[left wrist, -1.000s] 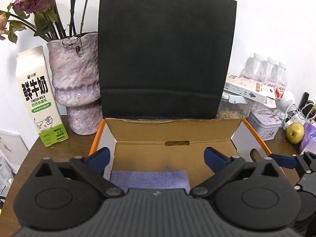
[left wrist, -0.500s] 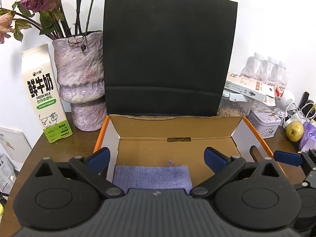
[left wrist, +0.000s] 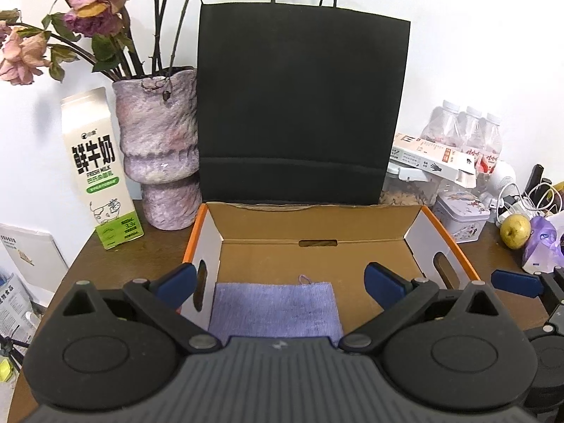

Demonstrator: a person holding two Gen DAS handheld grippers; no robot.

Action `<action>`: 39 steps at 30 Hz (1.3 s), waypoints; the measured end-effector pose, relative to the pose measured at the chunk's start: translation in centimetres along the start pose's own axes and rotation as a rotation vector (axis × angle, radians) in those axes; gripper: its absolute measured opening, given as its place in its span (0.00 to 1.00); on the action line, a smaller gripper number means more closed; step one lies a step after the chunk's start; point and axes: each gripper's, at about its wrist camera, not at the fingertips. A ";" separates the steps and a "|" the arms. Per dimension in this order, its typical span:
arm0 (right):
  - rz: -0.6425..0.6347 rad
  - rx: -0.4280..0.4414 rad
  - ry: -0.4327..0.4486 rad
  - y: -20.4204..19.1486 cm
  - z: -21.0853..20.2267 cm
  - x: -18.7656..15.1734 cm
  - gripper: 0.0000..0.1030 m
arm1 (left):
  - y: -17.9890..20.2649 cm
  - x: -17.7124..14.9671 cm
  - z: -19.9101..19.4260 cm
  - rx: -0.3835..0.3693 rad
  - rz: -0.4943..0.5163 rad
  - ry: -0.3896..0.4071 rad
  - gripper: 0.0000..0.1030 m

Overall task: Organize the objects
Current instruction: 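Withdraw both tools from the box back over the table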

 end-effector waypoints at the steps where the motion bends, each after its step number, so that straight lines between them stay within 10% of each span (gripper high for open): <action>1: -0.001 0.001 0.001 -0.1 -0.4 -0.1 1.00 | 0.0 -0.1 -0.3 0.001 0.000 0.000 1.00; 39: -0.024 0.031 0.067 -1.2 -13.4 -5.8 1.00 | -0.4 -5.9 -13.1 0.039 -0.023 0.044 1.00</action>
Point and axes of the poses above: each gripper's, at about its wrist camera, not at the fingertips, and z roughly the way its jaws point, y to its right, x to its top, and after that the axes turned 14 degrees about z, right-handed
